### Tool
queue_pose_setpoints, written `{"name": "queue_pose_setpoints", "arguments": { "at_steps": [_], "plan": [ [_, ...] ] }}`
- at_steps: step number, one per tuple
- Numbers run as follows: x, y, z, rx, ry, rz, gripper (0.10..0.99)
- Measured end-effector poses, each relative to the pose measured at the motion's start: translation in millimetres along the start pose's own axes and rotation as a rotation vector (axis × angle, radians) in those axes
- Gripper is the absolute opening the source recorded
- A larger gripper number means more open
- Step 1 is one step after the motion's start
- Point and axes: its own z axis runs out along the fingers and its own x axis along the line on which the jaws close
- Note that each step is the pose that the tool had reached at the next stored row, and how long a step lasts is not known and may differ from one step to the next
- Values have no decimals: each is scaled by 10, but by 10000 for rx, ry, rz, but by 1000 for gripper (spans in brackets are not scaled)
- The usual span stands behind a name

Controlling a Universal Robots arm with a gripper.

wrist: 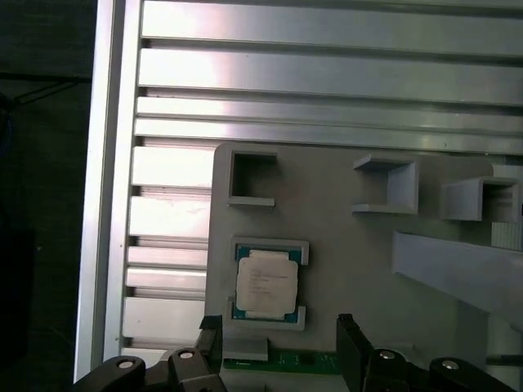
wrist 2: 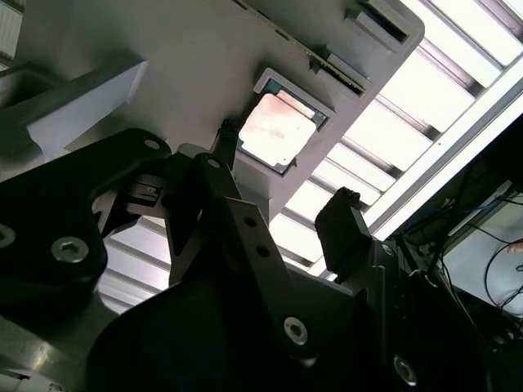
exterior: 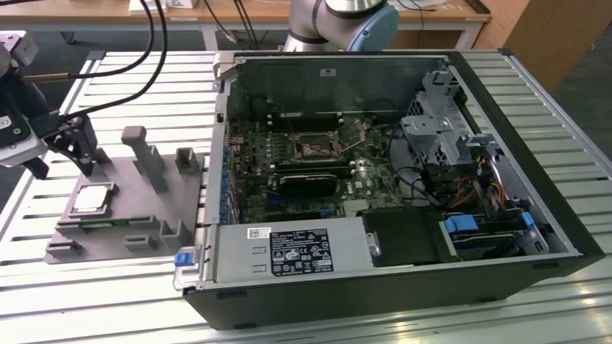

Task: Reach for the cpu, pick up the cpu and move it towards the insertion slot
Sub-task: 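Pick up the cpu and move it towards the insertion slot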

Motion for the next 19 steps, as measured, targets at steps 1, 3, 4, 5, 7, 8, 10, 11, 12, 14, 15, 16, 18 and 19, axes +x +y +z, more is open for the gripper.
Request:
{"name": "queue_pose_setpoints", "arguments": {
  "at_steps": [1, 3, 4, 5, 7, 8, 10, 11, 12, 14, 15, 16, 18, 19],
  "plan": [
    [0, -1, 8, 0, 1, -1, 659],
    [0, -3, 27, 0, 0, -4, 659],
    [0, -4, 36, 0, 1, -5, 659],
    [0, -5, 44, 0, 0, -6, 659],
    [0, -7, 59, -1, 0, -7, 659],
    [0, -8, 68, -2, 0, -7, 659],
    [0, -12, 91, -2, 0, -7, 659],
    [0, -14, 100, -2, 1, -7, 659],
    [0, -15, 110, -2, 1, -7, 659],
    [0, -17, 126, -2, 1, -7, 659],
    [0, -18, 134, -2, 0, -7, 659],
    [0, -19, 140, -2, 1, -7, 659],
    [0, -21, 152, -1, 1, -7, 659],
    [0, -23, 158, -2, 0, -7, 659]
  ]
}}
